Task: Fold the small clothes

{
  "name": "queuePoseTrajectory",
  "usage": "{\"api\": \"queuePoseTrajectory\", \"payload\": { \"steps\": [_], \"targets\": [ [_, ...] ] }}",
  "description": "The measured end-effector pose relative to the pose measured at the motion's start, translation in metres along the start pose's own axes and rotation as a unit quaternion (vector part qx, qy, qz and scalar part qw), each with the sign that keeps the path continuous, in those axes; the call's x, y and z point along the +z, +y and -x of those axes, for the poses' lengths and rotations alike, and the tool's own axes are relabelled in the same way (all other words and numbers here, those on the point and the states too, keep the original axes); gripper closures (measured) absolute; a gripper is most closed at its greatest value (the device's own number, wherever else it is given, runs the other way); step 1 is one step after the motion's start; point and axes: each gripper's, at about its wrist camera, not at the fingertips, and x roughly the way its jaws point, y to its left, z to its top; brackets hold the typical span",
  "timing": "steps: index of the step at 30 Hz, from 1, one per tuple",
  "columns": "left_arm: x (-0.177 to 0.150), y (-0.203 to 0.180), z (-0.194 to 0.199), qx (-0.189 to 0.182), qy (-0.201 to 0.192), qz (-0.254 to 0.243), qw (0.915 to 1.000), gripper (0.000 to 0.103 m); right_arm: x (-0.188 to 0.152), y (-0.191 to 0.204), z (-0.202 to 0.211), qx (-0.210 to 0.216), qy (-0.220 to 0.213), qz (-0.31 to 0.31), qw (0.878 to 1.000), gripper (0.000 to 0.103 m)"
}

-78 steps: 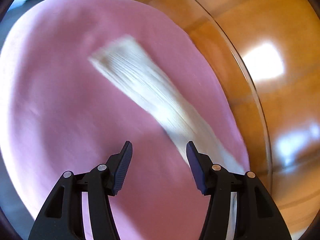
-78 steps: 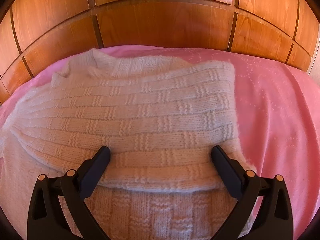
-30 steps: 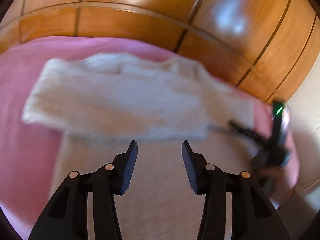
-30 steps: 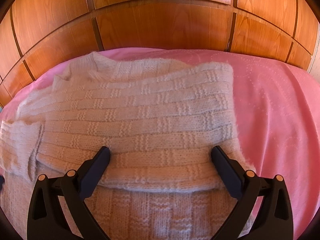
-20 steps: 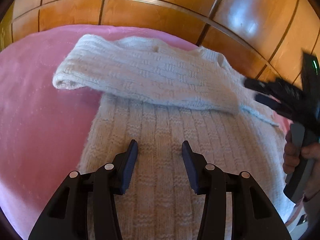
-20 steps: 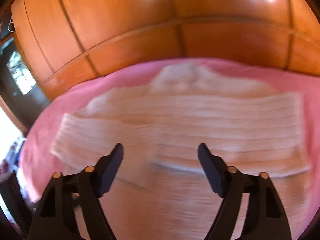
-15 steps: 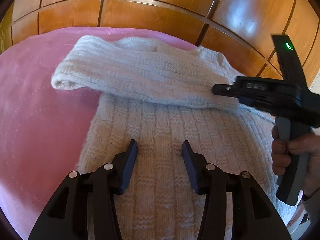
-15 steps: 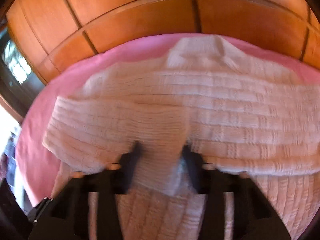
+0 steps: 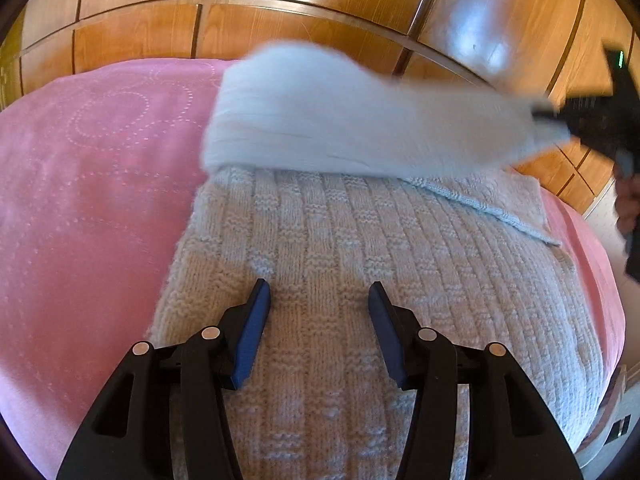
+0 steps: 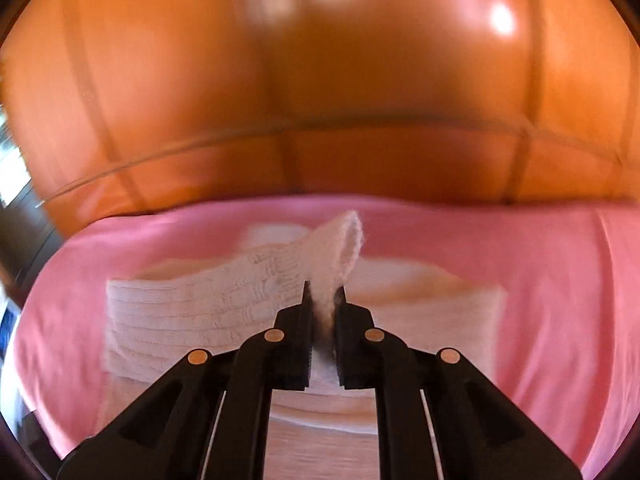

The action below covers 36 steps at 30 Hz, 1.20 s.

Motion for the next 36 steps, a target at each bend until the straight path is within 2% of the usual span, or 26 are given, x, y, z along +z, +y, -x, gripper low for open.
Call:
{"api": "queuePoseTrajectory", "payload": {
  "steps": [5,7,10,12,13,14,15,16,18,22,26,27,29,30,31,32,33,36],
  "targets": [
    [0.001,-0.002,0.002,0.004,0.008,-0.005,0.9999,0.053,-0.029,-0.059,-0.042,-0.063,0.063,-0.059,0.994,0.095],
    [0.003,-0.004,0.002,0.009,0.016,-0.012,0.9998,0.053,-0.043,-0.069,-0.051,-0.066,0.075,-0.068,0.993,0.094],
    [0.008,-0.004,0.004,0.011,0.034,-0.016,0.9992,0.053,-0.046,-0.054,-0.048,-0.104,0.063,-0.015,0.993,0.093],
    [0.015,0.000,0.011,0.007,0.044,0.003,0.9990,0.053,-0.046,-0.045,-0.048,-0.113,0.067,0.006,0.991,0.091],
    [0.018,0.002,0.015,0.004,0.043,0.012,0.9990,0.053,-0.047,-0.047,-0.043,-0.106,0.067,0.005,0.992,0.084],
    [0.024,0.005,0.021,-0.001,0.034,0.023,0.9992,0.053,-0.046,-0.045,-0.038,-0.095,0.061,0.003,0.994,0.072],
    [0.028,0.006,0.025,-0.003,0.026,0.027,0.9993,0.053,-0.045,-0.045,-0.029,-0.076,0.046,-0.003,0.996,0.048],
    [0.036,0.006,0.031,-0.005,0.012,0.030,0.9995,0.053,-0.046,-0.043,-0.018,-0.066,0.029,-0.007,0.997,0.043],
    [0.051,0.003,0.035,-0.015,-0.007,0.030,0.9994,0.053,-0.047,-0.037,-0.001,-0.051,0.007,-0.007,0.999,0.043],
    [0.083,-0.016,0.019,-0.024,-0.025,0.008,0.9994,0.053,-0.050,-0.022,0.004,-0.015,0.005,0.005,1.000,0.038],
    [0.113,-0.026,-0.017,-0.008,-0.029,-0.003,0.9995,0.053,-0.049,-0.018,-0.010,-0.009,0.016,0.007,1.000,0.034],
    [0.119,-0.023,-0.032,0.007,-0.024,-0.002,0.9997,0.053,-0.051,-0.020,-0.015,-0.007,0.018,0.004,1.000,0.032],
    [0.121,-0.008,-0.060,0.043,0.010,0.009,0.9990,0.054,-0.053,-0.029,-0.031,-0.002,0.030,-0.002,1.000,0.028],
    [0.119,0.003,-0.071,0.056,0.027,0.024,0.9978,0.060,-0.060,-0.029,-0.042,0.000,0.043,-0.006,0.999,0.023],
    [0.111,0.022,-0.082,0.043,0.036,0.045,0.9974,0.060,-0.068,-0.028,-0.050,0.000,0.048,0.000,0.999,0.017],
    [0.108,0.028,-0.078,0.030,0.024,0.046,0.9982,0.060,-0.077,-0.024,-0.054,-0.005,0.034,0.018,0.999,0.015],
    [0.106,0.030,-0.075,0.032,0.022,0.042,0.9984,0.063,-0.083,-0.019,-0.053,-0.015,0.017,0.031,0.999,0.014],
    [0.104,0.027,-0.062,0.066,0.017,0.021,0.9974,0.064,-0.080,-0.018,-0.055,-0.015,0.020,0.028,0.999,0.011]
  ]
}}
